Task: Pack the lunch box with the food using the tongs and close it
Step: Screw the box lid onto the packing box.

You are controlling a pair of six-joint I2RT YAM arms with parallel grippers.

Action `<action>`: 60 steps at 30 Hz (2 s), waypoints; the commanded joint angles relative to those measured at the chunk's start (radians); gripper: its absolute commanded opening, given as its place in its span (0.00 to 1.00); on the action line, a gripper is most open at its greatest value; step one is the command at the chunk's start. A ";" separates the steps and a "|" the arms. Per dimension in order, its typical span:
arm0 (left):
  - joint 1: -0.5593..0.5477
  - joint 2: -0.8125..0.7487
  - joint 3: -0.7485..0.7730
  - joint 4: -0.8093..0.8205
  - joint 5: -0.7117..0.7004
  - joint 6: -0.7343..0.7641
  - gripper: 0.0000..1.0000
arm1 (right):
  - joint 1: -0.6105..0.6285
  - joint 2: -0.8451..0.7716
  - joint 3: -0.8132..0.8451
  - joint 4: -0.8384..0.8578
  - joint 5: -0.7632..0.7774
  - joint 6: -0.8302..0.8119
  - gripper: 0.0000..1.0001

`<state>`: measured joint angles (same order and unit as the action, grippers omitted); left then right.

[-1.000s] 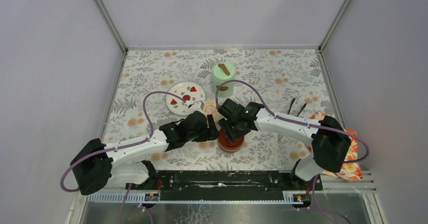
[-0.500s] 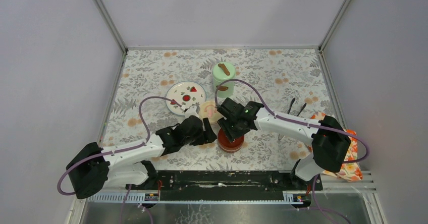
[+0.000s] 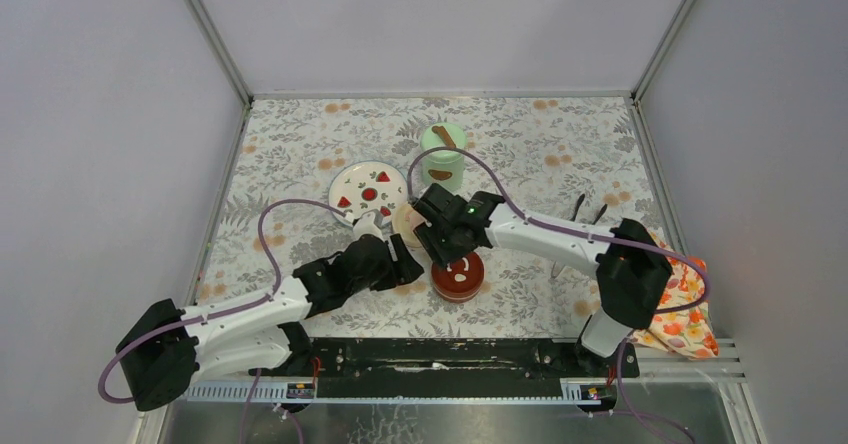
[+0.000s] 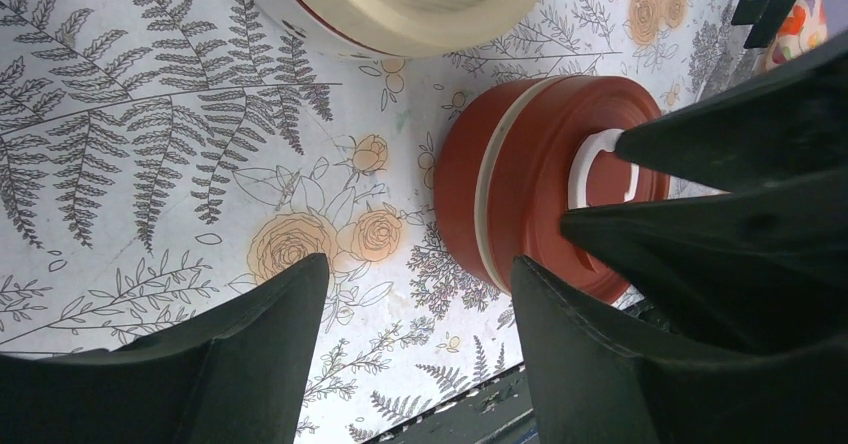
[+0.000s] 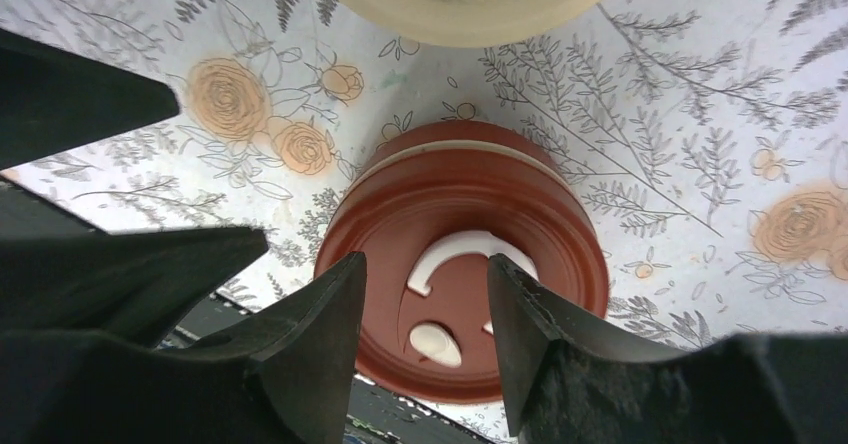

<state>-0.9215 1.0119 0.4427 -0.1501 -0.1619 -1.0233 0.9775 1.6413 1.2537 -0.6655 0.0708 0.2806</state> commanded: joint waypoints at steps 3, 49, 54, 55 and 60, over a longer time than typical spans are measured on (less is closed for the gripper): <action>0.004 -0.020 -0.023 0.051 -0.039 -0.025 0.75 | 0.054 0.110 -0.029 0.016 0.059 0.007 0.57; -0.018 0.167 0.098 0.146 0.028 0.033 0.72 | 0.056 -0.161 -0.191 0.016 0.089 0.073 0.31; -0.019 0.160 0.103 0.146 0.039 0.043 0.72 | 0.057 -0.208 -0.144 -0.031 0.125 0.070 0.31; -0.018 0.160 0.103 0.146 0.041 0.043 0.72 | 0.056 -0.216 -0.143 -0.037 0.133 0.070 0.31; -0.021 0.178 0.117 0.147 0.051 0.050 0.72 | 0.049 -0.220 -0.185 -0.024 0.138 0.076 0.30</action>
<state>-0.9356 1.1854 0.5434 -0.0544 -0.1204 -0.9955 1.0367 1.4429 1.0676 -0.6735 0.1761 0.3523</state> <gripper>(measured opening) 0.720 0.305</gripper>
